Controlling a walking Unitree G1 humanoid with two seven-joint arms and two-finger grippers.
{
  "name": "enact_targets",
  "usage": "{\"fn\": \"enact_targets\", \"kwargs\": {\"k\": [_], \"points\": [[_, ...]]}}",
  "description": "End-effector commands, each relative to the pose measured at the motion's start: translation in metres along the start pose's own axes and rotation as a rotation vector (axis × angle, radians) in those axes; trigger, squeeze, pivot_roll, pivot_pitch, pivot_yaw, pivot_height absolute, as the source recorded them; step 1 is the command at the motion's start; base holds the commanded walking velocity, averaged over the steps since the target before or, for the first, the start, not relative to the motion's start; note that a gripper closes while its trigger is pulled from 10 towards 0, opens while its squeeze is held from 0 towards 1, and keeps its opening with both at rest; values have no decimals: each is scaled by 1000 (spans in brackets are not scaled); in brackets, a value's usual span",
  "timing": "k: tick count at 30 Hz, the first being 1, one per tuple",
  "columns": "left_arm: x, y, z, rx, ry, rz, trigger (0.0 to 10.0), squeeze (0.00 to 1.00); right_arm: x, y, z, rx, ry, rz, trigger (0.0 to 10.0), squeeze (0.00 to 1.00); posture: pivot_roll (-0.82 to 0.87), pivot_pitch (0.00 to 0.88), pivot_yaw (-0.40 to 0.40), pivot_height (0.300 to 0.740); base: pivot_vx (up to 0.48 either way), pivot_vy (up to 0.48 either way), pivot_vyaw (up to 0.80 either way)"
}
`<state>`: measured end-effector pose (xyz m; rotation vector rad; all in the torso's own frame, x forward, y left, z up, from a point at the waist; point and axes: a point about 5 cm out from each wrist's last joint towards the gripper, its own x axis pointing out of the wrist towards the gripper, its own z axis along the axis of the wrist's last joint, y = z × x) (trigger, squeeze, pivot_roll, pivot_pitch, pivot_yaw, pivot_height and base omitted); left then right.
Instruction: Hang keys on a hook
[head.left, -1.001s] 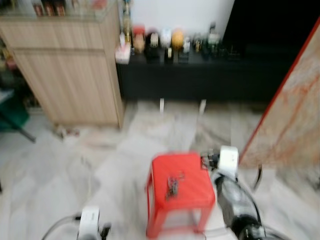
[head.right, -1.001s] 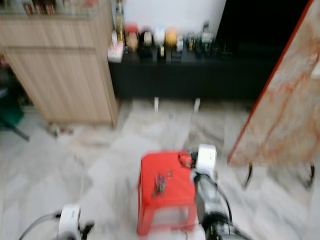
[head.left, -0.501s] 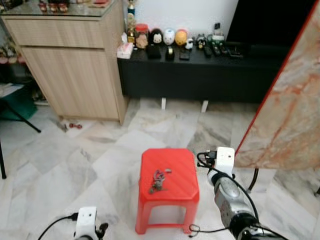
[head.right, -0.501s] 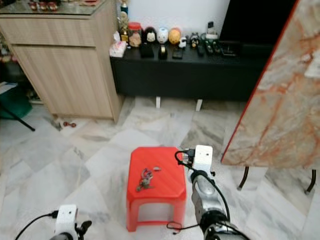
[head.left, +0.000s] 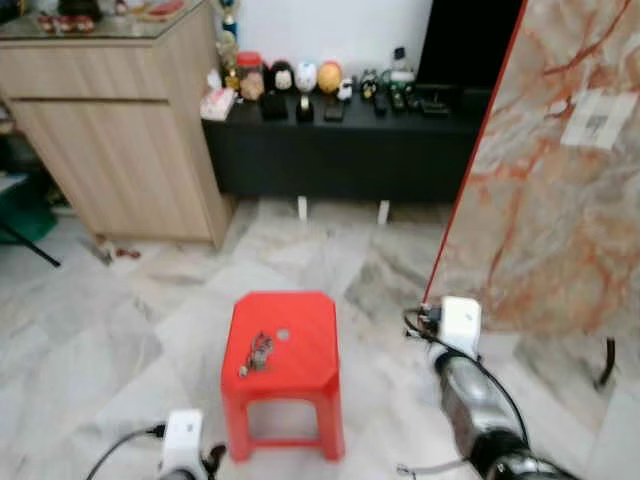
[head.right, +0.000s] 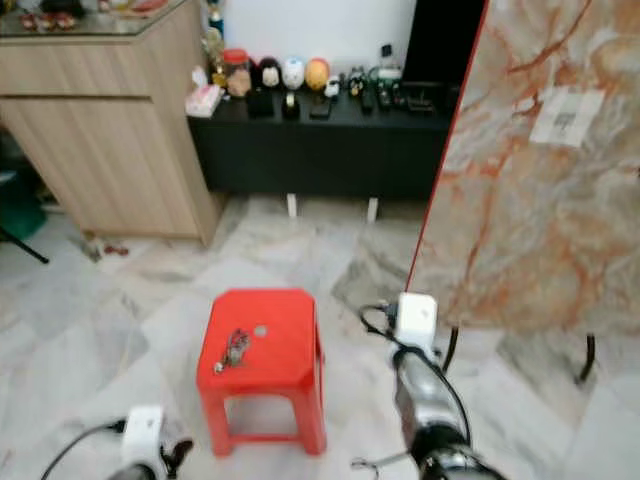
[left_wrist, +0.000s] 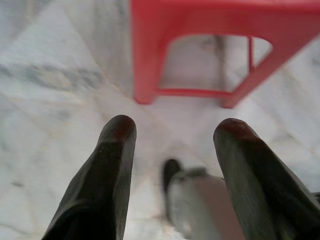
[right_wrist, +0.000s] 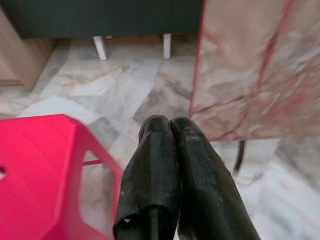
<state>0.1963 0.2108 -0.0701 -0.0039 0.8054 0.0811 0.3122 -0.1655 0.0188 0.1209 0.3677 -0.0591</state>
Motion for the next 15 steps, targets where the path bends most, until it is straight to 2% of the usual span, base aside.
{"fn": "enact_targets", "kwargs": {"k": [1,2,8,11,12,15], "points": [[0,5,2,30,-3,3,10000,0,2,8,3,9,-4,18,10000,0,82,3,-57,740,0,-337,0],[0,5,2,30,-3,3,10000,0,2,8,3,9,-4,18,10000,0,82,3,-57,740,0,-337,0],[2,12,32,108,-141,-34,10000,0,3,6,9,-3,-17,20,10000,0,72,0,-50,740,0,0,0],[2,16,45,119,-206,-42,10000,0,4,3,8,-51,18,21,10000,0,71,0,-51,740,0,0,0],[1,20,58,147,-269,-52,10000,0,5,1,7,-69,44,20,10000,0,73,0,-52,740,0,0,0],[-2,24,76,184,-358,-64,10000,0,6,1,11,-90,58,51,10000,0,72,0,-56,740,0,0,0]]}}
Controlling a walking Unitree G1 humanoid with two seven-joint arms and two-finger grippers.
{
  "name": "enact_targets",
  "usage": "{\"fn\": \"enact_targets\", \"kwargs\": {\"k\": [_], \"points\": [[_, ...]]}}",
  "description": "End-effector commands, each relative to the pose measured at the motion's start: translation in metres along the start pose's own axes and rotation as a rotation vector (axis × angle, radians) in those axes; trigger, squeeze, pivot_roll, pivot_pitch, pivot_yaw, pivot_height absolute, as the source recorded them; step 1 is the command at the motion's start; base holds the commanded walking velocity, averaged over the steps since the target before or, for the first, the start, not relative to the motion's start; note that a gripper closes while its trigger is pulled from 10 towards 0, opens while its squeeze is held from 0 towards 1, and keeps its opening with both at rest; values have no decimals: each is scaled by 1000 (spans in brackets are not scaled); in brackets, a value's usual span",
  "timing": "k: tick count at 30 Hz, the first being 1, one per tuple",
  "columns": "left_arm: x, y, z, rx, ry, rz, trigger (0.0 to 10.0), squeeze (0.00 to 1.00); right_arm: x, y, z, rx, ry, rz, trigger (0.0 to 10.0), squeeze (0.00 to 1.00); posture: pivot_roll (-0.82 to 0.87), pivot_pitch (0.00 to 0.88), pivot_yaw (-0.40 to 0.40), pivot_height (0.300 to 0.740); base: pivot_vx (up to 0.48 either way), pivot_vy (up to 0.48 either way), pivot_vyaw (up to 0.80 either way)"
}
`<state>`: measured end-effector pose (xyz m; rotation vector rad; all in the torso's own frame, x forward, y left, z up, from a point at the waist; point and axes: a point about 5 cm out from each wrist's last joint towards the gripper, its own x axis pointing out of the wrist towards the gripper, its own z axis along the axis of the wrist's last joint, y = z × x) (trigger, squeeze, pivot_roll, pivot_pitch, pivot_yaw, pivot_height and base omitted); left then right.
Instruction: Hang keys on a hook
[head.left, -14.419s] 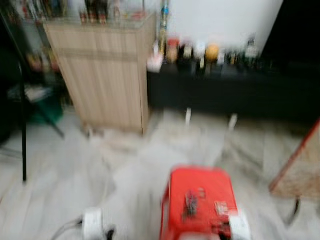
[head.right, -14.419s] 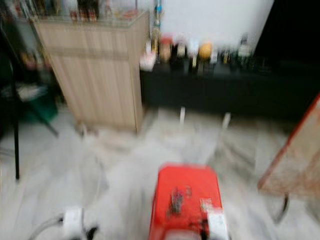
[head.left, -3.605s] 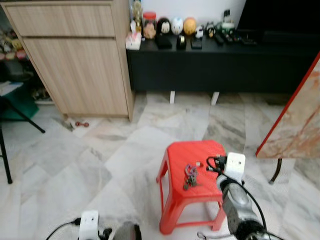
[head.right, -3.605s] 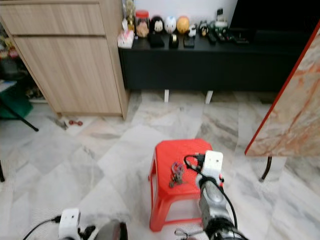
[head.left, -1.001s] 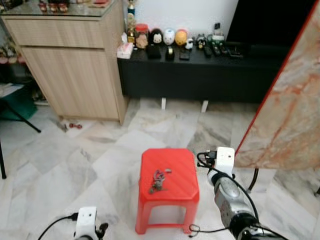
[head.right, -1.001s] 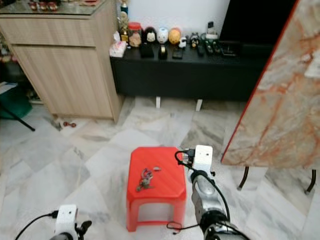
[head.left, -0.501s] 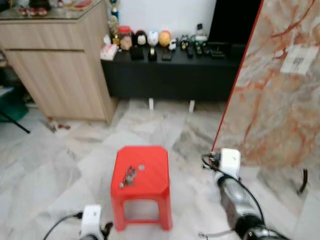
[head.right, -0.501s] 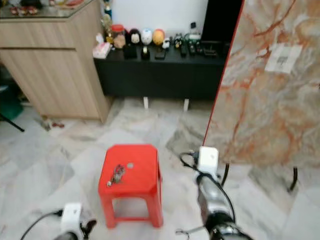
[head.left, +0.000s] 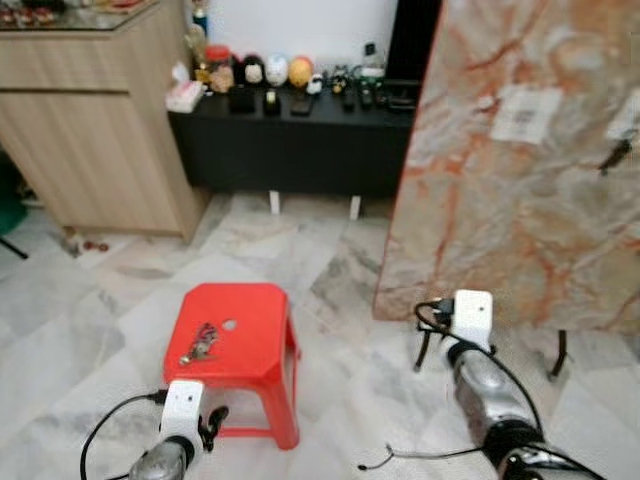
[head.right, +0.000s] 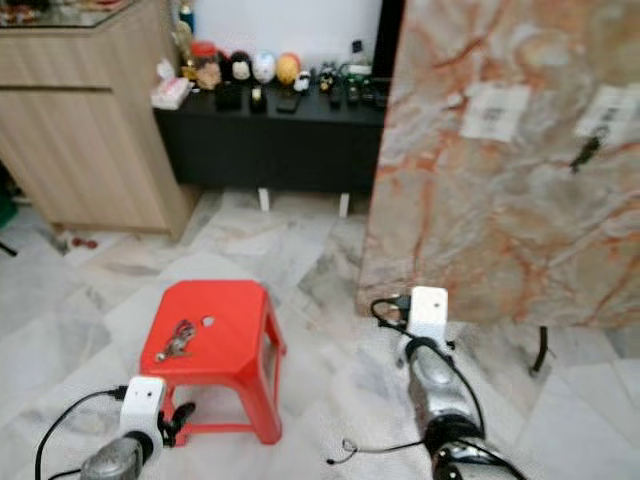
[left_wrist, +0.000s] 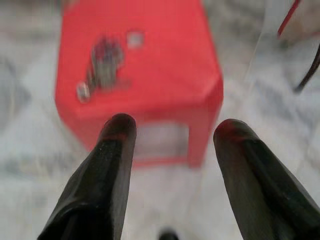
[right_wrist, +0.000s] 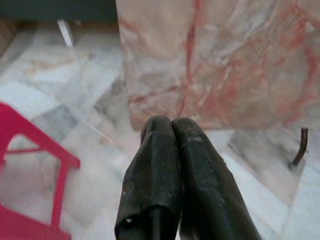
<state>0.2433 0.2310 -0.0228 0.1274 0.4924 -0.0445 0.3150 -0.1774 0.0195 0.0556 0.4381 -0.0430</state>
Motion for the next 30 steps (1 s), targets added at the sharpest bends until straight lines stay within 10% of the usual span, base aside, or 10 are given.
{"fn": "enact_targets", "kwargs": {"k": [1,14,30], "points": [[1,11,19,43,-91,-9,10000,0,4,13,12,-43,-16,75,10000,0,73,0,-60,740,0,0,0],[5,-17,111,243,-371,-340,10000,0,2,34,51,-236,-34,451,10000,0,67,0,-73,740,0,0,0],[-19,-49,124,399,-277,-681,10000,0,-30,67,71,-392,-58,848,10000,0,62,19,-68,740,0,0,0]]}}
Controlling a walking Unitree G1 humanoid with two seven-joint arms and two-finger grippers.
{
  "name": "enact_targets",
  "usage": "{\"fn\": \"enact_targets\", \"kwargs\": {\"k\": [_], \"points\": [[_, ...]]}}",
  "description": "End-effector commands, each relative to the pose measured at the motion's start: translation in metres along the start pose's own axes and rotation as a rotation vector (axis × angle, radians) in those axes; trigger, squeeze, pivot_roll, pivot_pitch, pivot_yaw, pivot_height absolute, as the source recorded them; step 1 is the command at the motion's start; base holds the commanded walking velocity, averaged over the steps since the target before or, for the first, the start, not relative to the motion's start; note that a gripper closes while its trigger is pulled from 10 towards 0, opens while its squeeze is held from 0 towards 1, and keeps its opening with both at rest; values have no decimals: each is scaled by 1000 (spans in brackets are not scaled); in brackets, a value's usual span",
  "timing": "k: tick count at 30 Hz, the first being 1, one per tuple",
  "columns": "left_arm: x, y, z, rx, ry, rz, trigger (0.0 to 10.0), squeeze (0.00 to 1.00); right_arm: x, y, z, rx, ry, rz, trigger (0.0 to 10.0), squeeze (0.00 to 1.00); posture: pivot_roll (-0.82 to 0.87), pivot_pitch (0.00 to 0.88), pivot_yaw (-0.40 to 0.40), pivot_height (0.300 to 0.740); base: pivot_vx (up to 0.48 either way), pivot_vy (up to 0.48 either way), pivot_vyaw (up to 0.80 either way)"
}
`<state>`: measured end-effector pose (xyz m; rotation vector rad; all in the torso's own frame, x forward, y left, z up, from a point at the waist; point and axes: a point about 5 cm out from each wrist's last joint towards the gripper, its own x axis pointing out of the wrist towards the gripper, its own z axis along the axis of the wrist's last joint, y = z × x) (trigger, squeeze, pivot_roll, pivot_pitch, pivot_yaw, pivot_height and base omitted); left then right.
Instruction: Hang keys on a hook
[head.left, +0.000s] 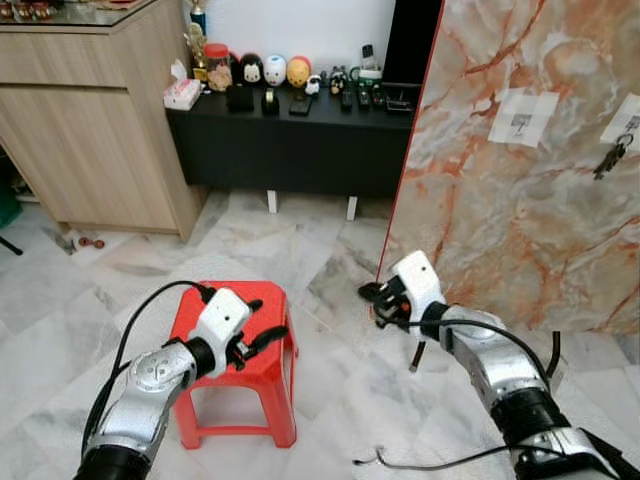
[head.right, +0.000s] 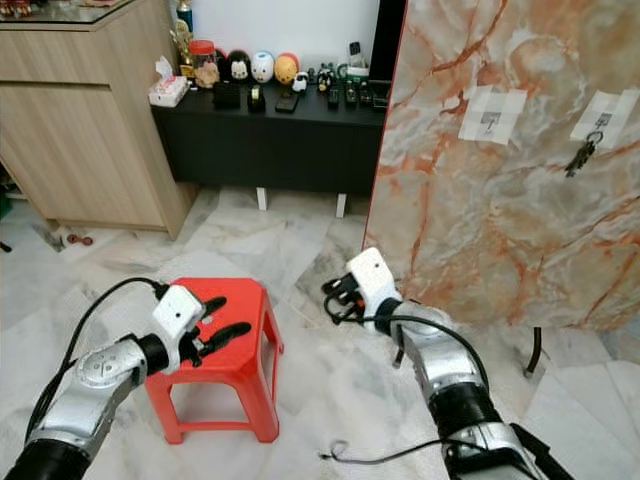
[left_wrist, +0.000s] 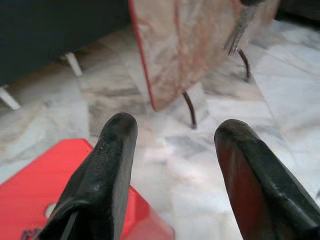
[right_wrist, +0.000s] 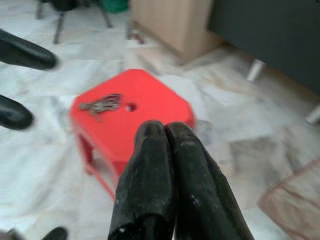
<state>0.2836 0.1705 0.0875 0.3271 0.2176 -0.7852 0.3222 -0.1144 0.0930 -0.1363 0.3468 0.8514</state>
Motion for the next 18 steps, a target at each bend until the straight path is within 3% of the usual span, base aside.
{"fn": "enact_targets", "kwargs": {"k": [1,5,11,18], "points": [[0,-5,3,7,10,-43,10000,0,-4,2,8,-18,-18,28,10000,0,61,20,-67,740,0,0,0],[-1,-11,5,0,25,-72,10000,0,-9,9,12,-31,-26,80,10000,0,54,20,-64,740,0,0,0],[2,-12,17,5,6,-65,10000,0,-12,6,8,1,14,34,10000,0,54,29,-64,740,0,0,0],[7,-20,26,-61,-27,-102,10000,0,-8,13,2,41,22,35,10000,0,55,29,-65,740,0,0,0]]}}
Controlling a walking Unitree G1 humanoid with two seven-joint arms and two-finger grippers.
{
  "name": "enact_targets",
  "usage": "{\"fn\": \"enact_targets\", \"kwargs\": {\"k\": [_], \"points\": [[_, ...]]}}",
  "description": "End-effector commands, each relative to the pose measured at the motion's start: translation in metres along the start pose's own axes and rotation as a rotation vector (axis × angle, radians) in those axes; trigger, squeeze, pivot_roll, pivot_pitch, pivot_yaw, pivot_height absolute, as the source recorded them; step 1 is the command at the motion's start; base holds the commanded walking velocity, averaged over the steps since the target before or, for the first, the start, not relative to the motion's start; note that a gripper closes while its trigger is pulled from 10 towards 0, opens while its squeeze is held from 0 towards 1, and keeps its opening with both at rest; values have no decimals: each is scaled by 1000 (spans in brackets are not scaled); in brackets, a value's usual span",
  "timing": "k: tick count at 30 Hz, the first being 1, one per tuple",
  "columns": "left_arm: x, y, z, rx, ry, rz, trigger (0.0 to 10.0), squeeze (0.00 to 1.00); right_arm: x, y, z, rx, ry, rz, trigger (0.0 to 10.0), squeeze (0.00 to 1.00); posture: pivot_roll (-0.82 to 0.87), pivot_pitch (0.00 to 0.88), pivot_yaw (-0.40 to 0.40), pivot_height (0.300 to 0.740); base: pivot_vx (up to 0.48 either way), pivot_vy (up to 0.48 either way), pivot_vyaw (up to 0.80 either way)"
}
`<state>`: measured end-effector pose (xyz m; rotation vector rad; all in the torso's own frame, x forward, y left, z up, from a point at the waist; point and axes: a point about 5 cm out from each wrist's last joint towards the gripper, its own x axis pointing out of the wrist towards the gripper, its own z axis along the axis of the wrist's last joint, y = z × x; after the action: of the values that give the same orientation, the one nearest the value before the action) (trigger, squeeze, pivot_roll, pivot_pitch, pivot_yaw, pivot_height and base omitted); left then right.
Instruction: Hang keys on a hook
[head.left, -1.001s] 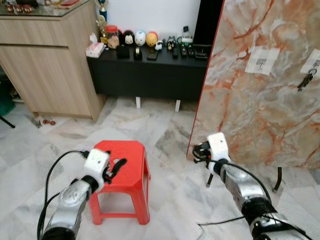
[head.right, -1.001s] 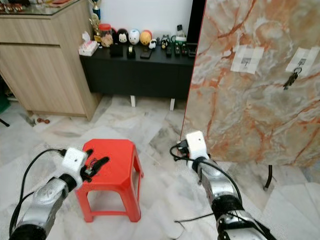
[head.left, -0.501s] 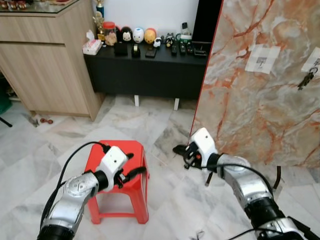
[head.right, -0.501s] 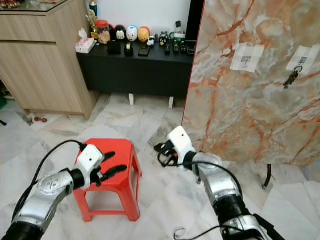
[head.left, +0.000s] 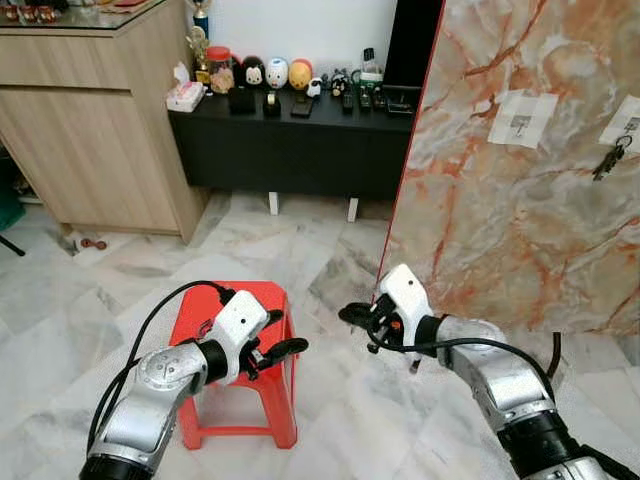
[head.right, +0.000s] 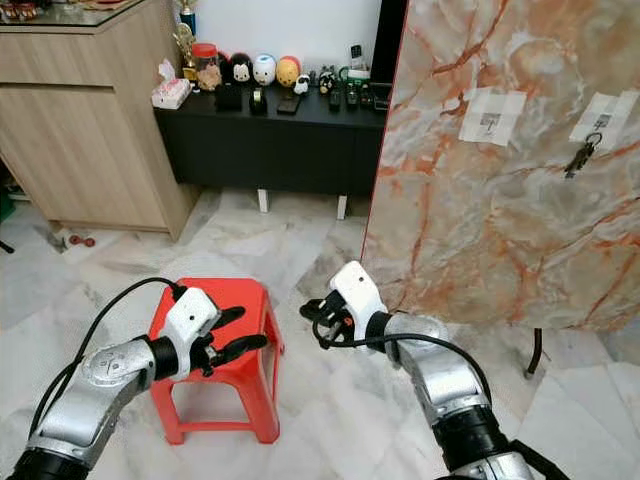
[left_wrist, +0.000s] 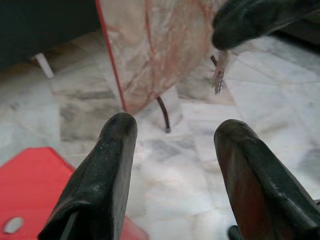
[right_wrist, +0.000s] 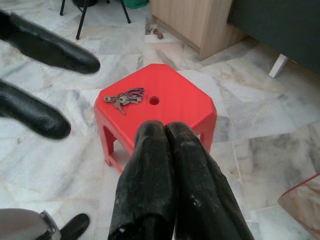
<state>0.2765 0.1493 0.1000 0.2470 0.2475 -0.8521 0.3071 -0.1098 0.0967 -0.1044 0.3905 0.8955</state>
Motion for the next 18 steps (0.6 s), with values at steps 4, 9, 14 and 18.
{"fn": "enact_targets", "kwargs": {"k": [4,9,14,18], "points": [[8,-8,12,-21,-28,-53,10000,0,2,3,5,99,-64,-2,10000,0,58,30,-65,740,0,0,0],[13,-11,14,-49,-45,-60,10000,0,4,8,9,139,-94,16,10000,0,57,31,-62,740,0,0,0],[17,-13,16,-74,-56,-52,10000,0,5,13,11,169,-118,44,10000,0,56,33,-61,740,0,0,0],[18,-11,14,-100,-61,-26,10000,0,5,17,13,182,-126,64,10000,0,54,34,-59,740,0,0,0]]}}
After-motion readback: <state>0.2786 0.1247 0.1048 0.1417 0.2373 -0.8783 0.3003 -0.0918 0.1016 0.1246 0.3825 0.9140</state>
